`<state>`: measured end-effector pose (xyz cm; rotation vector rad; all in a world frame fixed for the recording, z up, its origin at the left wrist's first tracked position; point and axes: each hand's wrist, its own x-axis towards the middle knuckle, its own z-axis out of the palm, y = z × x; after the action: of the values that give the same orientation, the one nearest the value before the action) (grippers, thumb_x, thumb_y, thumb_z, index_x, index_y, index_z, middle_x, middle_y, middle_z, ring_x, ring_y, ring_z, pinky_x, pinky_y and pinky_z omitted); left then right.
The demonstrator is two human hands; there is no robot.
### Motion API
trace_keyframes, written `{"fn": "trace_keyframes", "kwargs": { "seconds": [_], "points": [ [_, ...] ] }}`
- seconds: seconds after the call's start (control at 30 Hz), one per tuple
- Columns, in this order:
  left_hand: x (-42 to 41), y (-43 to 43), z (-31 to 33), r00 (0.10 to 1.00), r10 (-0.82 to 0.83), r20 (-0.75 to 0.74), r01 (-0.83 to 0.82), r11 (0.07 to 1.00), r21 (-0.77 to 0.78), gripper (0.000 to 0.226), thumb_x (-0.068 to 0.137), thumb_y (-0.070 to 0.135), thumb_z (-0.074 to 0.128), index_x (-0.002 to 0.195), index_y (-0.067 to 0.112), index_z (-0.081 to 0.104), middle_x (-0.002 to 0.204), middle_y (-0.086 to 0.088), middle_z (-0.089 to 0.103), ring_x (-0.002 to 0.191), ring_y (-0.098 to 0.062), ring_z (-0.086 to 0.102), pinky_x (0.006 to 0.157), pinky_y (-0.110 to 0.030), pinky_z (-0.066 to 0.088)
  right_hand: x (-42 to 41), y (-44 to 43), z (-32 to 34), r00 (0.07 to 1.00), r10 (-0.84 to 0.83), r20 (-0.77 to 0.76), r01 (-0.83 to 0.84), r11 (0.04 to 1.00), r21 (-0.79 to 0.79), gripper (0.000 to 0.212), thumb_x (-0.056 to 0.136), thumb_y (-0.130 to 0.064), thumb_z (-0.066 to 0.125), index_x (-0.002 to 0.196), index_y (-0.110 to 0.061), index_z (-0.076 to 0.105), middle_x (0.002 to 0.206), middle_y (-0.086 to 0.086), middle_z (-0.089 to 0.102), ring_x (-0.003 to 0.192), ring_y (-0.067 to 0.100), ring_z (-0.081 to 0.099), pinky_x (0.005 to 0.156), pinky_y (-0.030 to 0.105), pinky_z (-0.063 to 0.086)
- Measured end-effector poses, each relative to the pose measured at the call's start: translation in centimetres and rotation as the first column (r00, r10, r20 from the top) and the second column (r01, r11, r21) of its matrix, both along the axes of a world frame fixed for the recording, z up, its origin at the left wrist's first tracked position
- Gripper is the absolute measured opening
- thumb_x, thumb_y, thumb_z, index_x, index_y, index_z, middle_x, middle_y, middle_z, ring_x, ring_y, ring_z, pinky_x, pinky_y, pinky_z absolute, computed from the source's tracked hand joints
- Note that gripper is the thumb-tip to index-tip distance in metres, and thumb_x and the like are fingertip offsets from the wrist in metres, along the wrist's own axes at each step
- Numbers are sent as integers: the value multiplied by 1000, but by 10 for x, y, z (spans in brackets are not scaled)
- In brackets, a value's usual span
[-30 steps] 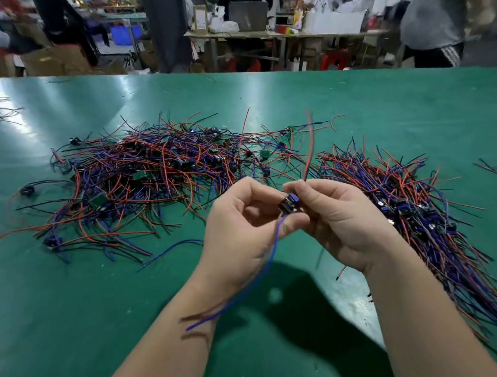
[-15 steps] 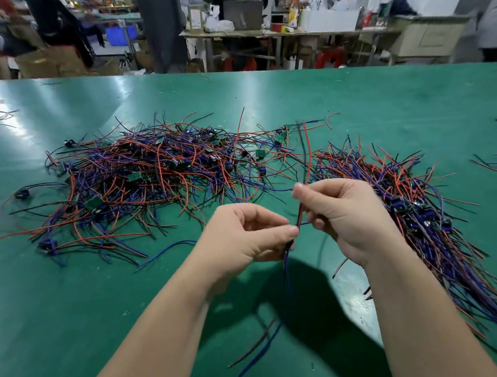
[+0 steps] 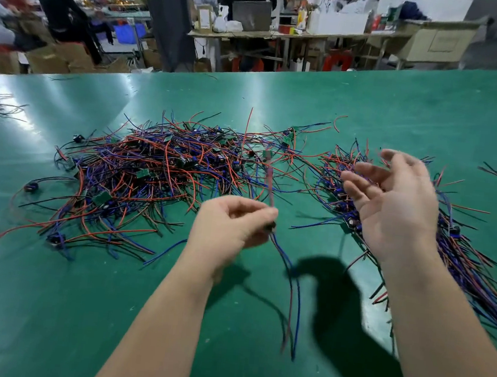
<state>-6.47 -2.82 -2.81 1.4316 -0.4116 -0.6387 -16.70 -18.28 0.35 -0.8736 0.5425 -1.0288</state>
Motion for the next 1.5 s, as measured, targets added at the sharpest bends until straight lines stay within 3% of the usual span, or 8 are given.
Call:
{"fn": "trace_keyframes", "kwargs": {
  "seconds": [0.2,0.43,0.53,0.6,0.8,1.0,1.2,1.5],
  "points": [
    [5,-1,-1,989,149,10,-146,979,-142,8,75,13,76,74,12,68,64,-1,71,58,-9,67,53,-20,54,11,37,-21,816,268,-512,-517,735,-439,27,74,-7,77,93,-23,66,94,9,65,68,16,59,70,33,53],
    [6,-2,-1,991,80,107,-57,977,-205,20,82,32,63,80,14,73,76,-2,75,71,-10,70,63,-21,54,14,43,-20,923,107,-369,-319,748,-582,14,73,-7,78,75,-18,70,62,-8,67,56,4,55,56,19,46],
    [29,8,-8,814,289,504,-371,926,68,10,91,22,62,94,24,71,94,2,73,78,-10,64,76,-28,50,4,24,-10,945,-153,-288,-69,769,-636,13,75,-9,76,76,-21,71,66,-9,70,57,3,58,58,17,49],
    [44,19,-17,625,226,747,-613,734,291,28,87,23,60,115,26,62,119,-3,62,104,-19,56,92,-35,42,-7,6,-5,877,-389,-282,96,717,-690,8,76,-18,74,82,-22,71,73,-4,71,63,7,64,68,26,55],
    [63,28,-38,729,-117,674,-583,409,702,39,90,34,55,129,27,52,129,-2,55,122,-27,45,104,-45,29,-21,-23,-8,479,-664,-575,-48,634,-772,31,81,-19,63,111,-21,66,121,15,51,113,32,48,102,38,35],
    [68,31,-41,688,66,722,-625,560,544,17,87,19,64,102,25,68,110,-2,64,97,-28,57,93,-40,44,-10,-2,-8,559,-594,-578,-142,619,-773,28,82,-17,60,109,-22,66,118,8,46,114,26,46,103,47,35],
    [74,42,-40,681,142,718,-717,332,613,40,81,35,63,120,32,56,136,-13,39,122,-35,31,102,-44,26,-2,9,-14,622,-545,-562,-181,598,-780,23,81,-11,62,102,-19,69,111,4,47,110,23,48,102,45,36],
    [84,46,-40,707,181,684,-671,477,567,41,82,-1,52,119,14,63,125,-15,46,94,-34,53,69,-35,45,4,10,-21,678,-508,-532,-201,569,-798,20,81,-7,63,97,-16,70,100,1,48,86,9,44,73,-5,23]
  ]
}}
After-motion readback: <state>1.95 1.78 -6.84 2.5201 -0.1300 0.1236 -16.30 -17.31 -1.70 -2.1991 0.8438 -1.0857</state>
